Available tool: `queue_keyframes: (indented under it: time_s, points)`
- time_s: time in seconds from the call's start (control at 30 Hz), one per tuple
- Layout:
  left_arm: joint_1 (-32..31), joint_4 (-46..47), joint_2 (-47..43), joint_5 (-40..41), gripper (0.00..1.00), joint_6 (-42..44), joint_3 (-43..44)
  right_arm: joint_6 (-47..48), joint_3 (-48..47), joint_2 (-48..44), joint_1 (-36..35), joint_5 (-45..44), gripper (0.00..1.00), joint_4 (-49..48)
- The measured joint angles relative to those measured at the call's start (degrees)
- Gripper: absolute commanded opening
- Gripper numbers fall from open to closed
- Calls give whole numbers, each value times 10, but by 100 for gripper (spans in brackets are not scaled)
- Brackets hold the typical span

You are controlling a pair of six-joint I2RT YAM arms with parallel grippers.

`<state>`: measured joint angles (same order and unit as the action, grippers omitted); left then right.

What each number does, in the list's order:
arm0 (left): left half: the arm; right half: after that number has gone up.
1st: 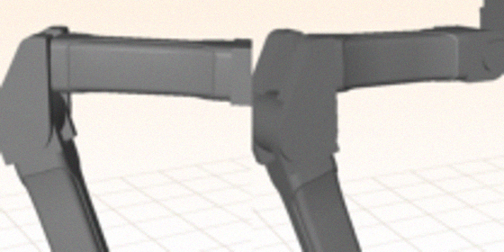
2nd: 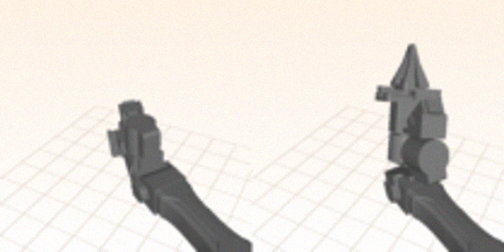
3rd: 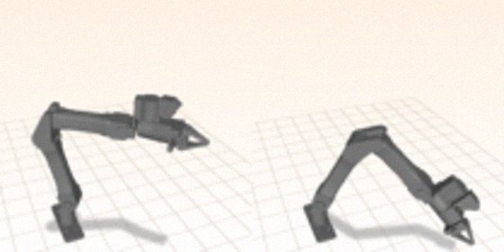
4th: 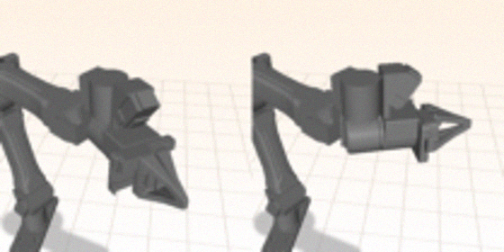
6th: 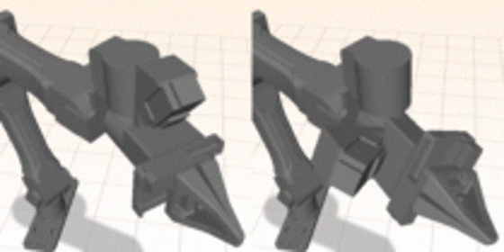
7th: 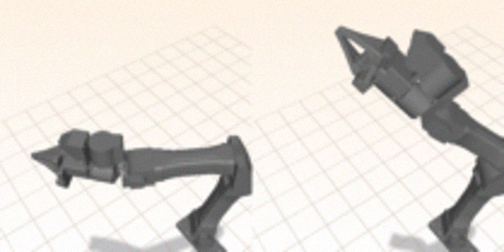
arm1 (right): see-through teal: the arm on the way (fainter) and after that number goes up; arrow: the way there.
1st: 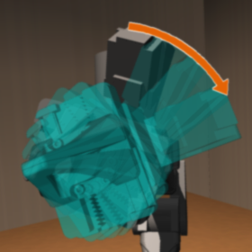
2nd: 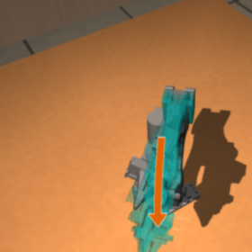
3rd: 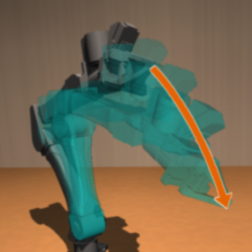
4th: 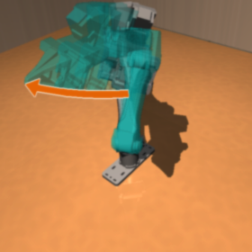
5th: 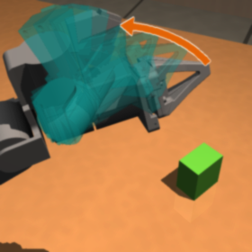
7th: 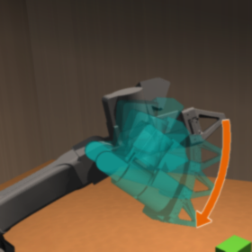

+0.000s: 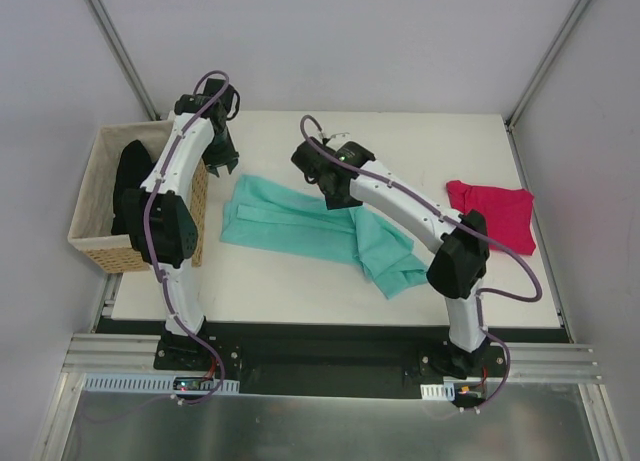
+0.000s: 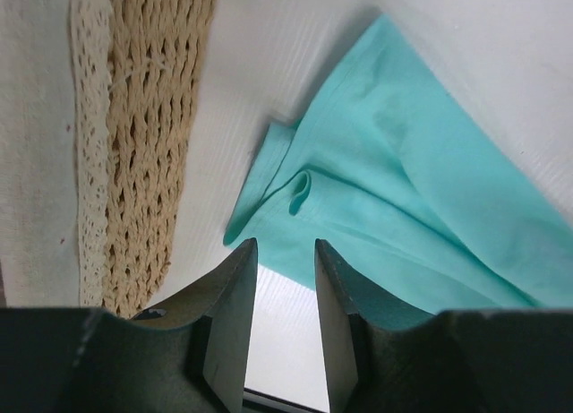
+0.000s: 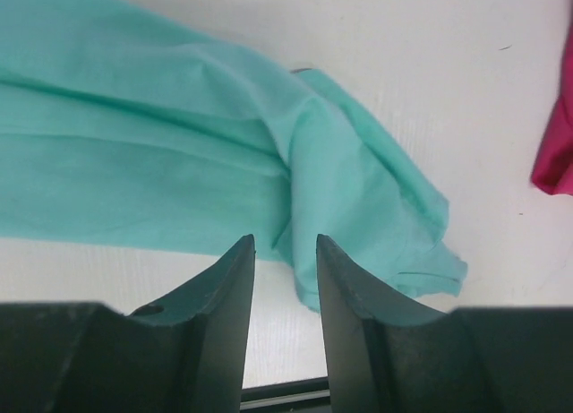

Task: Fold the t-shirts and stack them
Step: Fold the other side of the tshirt into a rectangle

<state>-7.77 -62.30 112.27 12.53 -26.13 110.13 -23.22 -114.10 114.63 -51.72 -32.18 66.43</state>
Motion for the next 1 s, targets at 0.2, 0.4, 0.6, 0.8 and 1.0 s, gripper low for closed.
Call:
queue_keyframes:
  time_s: [0.2,0.4,0.6,0.8,1.0]
  points:
    - [0,-16,35,0,32,0,59,26,22,0,75,-7,37,-7]
    - [0,-35,65,0,32,0,61,52,49,13,156,-10,37,-22]
    - [0,-45,69,1,32,0,65,78,49,40,187,-9,37,-44]
    - [0,-48,69,2,33,-3,70,87,88,58,191,14,37,-80]
    - [0,-51,69,13,33,-7,69,86,148,58,201,51,36,-107]
